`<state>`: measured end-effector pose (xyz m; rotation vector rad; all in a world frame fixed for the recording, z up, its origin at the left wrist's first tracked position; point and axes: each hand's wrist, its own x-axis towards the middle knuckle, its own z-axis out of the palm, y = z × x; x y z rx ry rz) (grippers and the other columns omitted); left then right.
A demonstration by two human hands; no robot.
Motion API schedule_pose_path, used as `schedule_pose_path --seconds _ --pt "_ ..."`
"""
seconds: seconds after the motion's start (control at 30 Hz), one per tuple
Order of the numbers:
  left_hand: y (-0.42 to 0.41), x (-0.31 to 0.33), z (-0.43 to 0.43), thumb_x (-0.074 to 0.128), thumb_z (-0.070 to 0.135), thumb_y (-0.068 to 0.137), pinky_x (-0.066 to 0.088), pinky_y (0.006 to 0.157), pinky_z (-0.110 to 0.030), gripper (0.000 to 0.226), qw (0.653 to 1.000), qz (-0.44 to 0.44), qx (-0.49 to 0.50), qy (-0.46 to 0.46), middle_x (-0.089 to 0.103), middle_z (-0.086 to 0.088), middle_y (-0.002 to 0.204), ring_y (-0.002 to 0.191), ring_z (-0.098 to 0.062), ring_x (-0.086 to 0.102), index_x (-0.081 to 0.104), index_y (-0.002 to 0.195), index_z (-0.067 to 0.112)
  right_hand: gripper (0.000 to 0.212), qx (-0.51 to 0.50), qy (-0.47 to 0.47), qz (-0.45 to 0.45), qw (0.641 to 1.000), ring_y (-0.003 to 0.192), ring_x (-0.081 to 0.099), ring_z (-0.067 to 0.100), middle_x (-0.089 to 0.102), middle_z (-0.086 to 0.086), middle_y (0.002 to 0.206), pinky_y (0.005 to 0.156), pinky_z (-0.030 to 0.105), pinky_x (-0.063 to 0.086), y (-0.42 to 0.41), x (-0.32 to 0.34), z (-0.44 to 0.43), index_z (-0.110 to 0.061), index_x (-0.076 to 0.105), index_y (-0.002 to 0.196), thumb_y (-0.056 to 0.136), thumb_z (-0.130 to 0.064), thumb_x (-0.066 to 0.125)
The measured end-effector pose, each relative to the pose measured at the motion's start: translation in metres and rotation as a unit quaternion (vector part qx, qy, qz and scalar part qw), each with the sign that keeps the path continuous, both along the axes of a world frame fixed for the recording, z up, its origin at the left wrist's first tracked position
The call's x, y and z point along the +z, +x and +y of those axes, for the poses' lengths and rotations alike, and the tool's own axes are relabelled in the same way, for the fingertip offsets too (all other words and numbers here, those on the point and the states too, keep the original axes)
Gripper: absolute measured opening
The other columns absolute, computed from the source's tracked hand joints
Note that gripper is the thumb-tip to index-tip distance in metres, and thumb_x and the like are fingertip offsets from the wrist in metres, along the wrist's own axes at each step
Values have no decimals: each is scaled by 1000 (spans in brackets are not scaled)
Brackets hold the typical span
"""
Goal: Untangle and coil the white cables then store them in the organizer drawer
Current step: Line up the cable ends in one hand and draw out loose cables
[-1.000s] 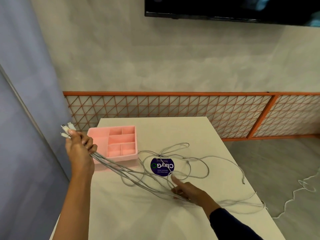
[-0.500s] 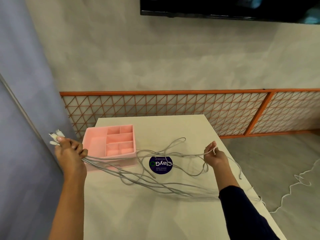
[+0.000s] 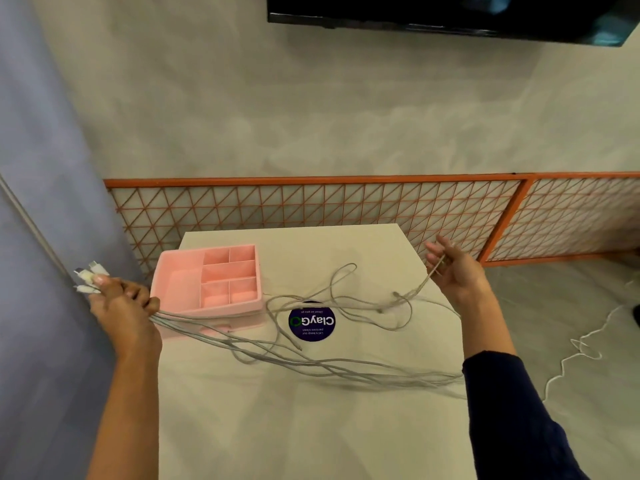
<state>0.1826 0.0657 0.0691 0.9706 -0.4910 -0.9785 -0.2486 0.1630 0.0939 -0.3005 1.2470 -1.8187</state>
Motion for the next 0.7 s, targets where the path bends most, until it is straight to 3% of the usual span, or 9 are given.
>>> schedule_pose_path --seconds 0.1,0.17,0.27,0.37,0.5,0.63,0.7 --pt "-6 1 2 35 39 103 19 40 -16 34 1000 -1 0 -1 32 13 54 46 -3 26 36 73 24 22 22 -36 60 997 83 63 11 66 -1 96 86 32 52 -4 9 3 -12 59 113 96 -4 49" --pt "-8 1 1 35 40 103 19 41 -17 34 1000 -1 -1 -2 33 14 53 46 -3 26 36 72 24 12 -32 -62 52 996 80 66 9 69 0 91 83 32 53 -6 14 6 -11 59 97 94 -4 50" --pt "-6 -1 0 35 40 103 19 40 -16 35 1000 -3 0 -6 33 14 51 45 -3 25 35 71 24 20 -139 -67 7 988 65 69 8 72 -4 67 72 29 51 -20 13 9 -11 54 88 102 -14 39" --pt "-9 -1 -1 35 39 103 20 40 -16 35 1000 -8 -2 -13 34 15 50 45 -2 26 34 71 24 14 -168 -41 3 985 62 70 9 72 -5 63 68 28 52 -32 6 12 -11 49 110 103 -16 38" --pt "-18 0 -6 34 36 104 20 38 -14 35 999 -13 -25 -23 33 15 45 41 -2 27 33 71 23 20 -187 47 47 980 72 60 7 68 -4 90 70 25 48 -36 -23 18 -22 52 119 101 -18 44" --pt "-24 -3 -9 35 35 104 20 37 -13 35 999 -14 -43 -24 33 15 44 40 -2 27 33 70 23 40 -262 68 69 960 66 54 8 65 -4 90 65 23 46 -36 -51 28 -26 48 134 99 -7 44" --pt "-27 -1 -9 35 33 104 20 37 -14 34 998 -15 -51 -26 34 15 45 41 -1 27 34 71 23 51 -296 63 67 951 67 54 9 63 3 104 60 20 48 -35 -62 31 -26 40 142 99 1 40"
